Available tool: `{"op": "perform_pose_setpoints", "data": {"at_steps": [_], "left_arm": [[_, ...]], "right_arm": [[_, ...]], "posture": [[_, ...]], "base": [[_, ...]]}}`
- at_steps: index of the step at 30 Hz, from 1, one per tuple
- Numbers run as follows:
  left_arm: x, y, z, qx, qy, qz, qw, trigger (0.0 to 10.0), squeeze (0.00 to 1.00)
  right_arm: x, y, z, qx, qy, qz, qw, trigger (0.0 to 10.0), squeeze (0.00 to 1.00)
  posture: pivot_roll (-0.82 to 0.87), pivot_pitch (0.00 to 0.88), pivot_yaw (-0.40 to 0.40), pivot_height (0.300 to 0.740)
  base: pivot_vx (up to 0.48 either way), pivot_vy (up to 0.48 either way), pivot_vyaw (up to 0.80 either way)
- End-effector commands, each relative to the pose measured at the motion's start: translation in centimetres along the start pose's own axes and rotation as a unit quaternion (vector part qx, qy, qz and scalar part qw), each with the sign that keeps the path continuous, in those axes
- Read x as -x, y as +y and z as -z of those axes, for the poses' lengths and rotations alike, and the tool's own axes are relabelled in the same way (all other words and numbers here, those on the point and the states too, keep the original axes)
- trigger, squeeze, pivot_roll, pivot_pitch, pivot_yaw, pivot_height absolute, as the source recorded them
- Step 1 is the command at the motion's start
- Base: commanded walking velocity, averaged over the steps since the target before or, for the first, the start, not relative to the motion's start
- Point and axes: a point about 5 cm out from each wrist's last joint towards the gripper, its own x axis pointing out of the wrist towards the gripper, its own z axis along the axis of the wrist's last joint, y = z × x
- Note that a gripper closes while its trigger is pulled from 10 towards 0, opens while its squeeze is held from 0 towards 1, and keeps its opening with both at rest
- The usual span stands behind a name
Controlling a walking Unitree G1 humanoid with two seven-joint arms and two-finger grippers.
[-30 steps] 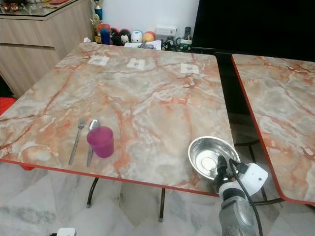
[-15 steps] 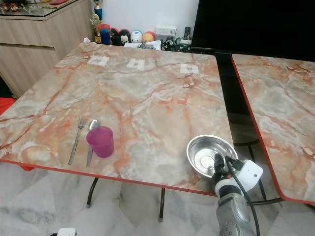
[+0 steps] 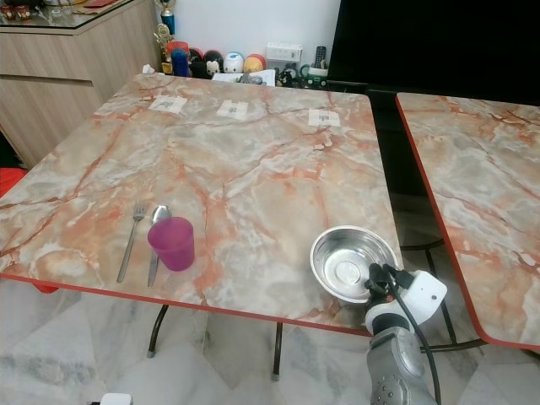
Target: Setting the table
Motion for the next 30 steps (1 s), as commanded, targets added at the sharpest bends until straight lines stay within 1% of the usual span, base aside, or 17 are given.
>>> {"op": "perform_pose_setpoints", "data": {"at_steps": [1, 4, 7, 8, 10, 11, 14, 15, 17, 21, 23, 24, 25, 26, 27, 29, 30], "left_arm": [[0.1, 0.0, 0.6, -0.016, 0.015, 0.003, 1.0, 10.0, 0.0], [0.1, 0.0, 0.6, -0.018, 0.015, 0.003, 1.0, 10.0, 0.0], [0.1, 0.0, 0.6, -0.02, 0.015, 0.004, 1.0, 10.0, 0.0], [0.1, 0.0, 0.6, -0.02, 0.015, 0.004, 1.0, 10.0, 0.0], [0.1, 0.0, 0.7, -0.023, 0.015, 0.003, 1.0, 10.0, 0.0], [0.2, 0.0, 0.7, -0.024, 0.015, 0.002, 1.0, 10.0, 0.0], [0.2, 0.1, 0.7, -0.025, 0.015, 0.002, 1.0, 10.0, 0.0], [0.2, 0.2, 0.8, -0.026, 0.015, 0.0, 1.0, 10.0, 0.0], [0.2, 0.2, 0.9, -0.027, 0.016, -0.003, 0.999, 10.0, 0.0], [0.3, 0.3, 1.0, -0.029, 0.017, -0.005, 0.999, 10.0, 0.0], [0.4, 0.4, 1.2, -0.036, 0.021, -0.006, 0.999, 10.0, 0.0], [0.4, 0.5, 1.2, -0.037, 0.022, -0.007, 0.999, 10.0, 0.0], [0.4, 0.5, 1.3, -0.039, 0.022, -0.007, 0.999, 10.0, 0.0], [0.4, 0.5, 1.3, -0.039, 0.022, -0.007, 0.999, 10.0, 0.0], [0.4, 0.5, 1.3, -0.039, 0.021, -0.007, 0.999, 10.0, 0.0], [0.4, 0.5, 1.3, -0.039, 0.021, -0.007, 0.999, 10.0, 0.0], [0.4, 0.5, 1.3, -0.039, 0.019, -0.008, 0.999, 10.0, 0.0]], "right_arm": [[0.0, -0.4, 0.3, -0.002, 0.0, 0.013, 1.0, 0.0, 0.0], [-0.1, -0.2, 0.1, -0.002, -0.011, 0.015, 1.0, 0.0, 0.0], [-0.4, 0.6, -0.4, 0.007, -0.033, 0.001, 0.999, 0.0, 0.0], [-0.4, 0.6, -0.4, 0.007, -0.033, 0.001, 0.999, 0.0, 0.0], [-0.8, 2.3, -1.5, -0.003, -0.068, -0.031, 0.997, 0.0, 0.0], [-1.0, 2.9, -1.9, -0.002, -0.079, -0.041, 0.996, 0.0, 0.0], [-1.2, 3.4, -2.4, 0.002, -0.09, -0.049, 0.995, 0.0, 0.0], [-1.3, 3.7, -2.8, 0.016, -0.097, -0.057, 0.994, 0.0, 0.0], [-1.4, 3.6, -3.2, 0.029, -0.102, -0.059, 0.993, 0.0, 0.0], [-1.5, 2.8, -3.7, 0.044, -0.11, -0.051, 0.992, 0.0, 0.0], [-1.5, 2.4, -4.1, 0.079, -0.117, -0.055, 0.988, 0.0, 0.0], [-1.5, 2.4, -4.2, 0.093, -0.119, -0.063, 0.987, 0.3, 0.0], [-1.4, 2.6, -4.1, 0.107, -0.118, -0.073, 0.985, 2.0, 0.0], [-1.4, 2.7, -4.0, 0.114, -0.117, -0.08, 0.983, 2.0, 0.0], [-1.3, 2.9, -3.9, 0.126, -0.115, -0.089, 0.981, 10.0, 0.0], [-1.3, 2.9, -3.9, 0.126, -0.115, -0.089, 0.981, 10.0, 0.0], [-1.2, 3.3, -3.7, 0.147, -0.115, -0.104, 0.977, 10.0, 0.0]], "posture": [[0.01, 0.096, -0.044, 0.74], [0.0, 0.096, -0.042, 0.74], [-0.01, 0.102, -0.033, 0.74], [-0.01, 0.102, -0.033, 0.74], [-0.01, 0.109, -0.026, 0.74], [0.0, 0.112, -0.022, 0.74], [0.0, 0.115, -0.021, 0.74], [0.0, 0.12, -0.02, 0.74], [0.0, 0.12, -0.02, 0.74], [0.0, 0.126, -0.018, 0.74], [0.0, 0.126, -0.017, 0.74], [0.0, 0.126, -0.017, 0.74], [0.0, 0.126, -0.017, 0.74], [0.0, 0.126, -0.017, 0.74], [0.0, 0.126, -0.017, 0.74], [0.0, 0.126, -0.017, 0.74], [0.0, 0.125, -0.022, 0.74]], "base": [[0.0, 0.0, 0.0], [0.0, 0.0, 0.0], [0.0, 0.0, 0.0], [0.0, 0.0, 0.0], [0.0, 0.0, 0.0], [0.0, 0.0, 0.0], [0.0, 0.0, 0.0], [0.0, 0.0, 0.0], [0.0, 0.0, 0.0], [0.0, 0.0, 0.0], [0.0, 0.0, 0.0], [0.0, 0.0, 0.0], [0.0, 0.0, 0.0], [0.0, 0.0, 0.0], [0.0, 0.0, 0.0], [0.0, 0.0, 0.0], [0.0, 0.0, 0.0]]}}
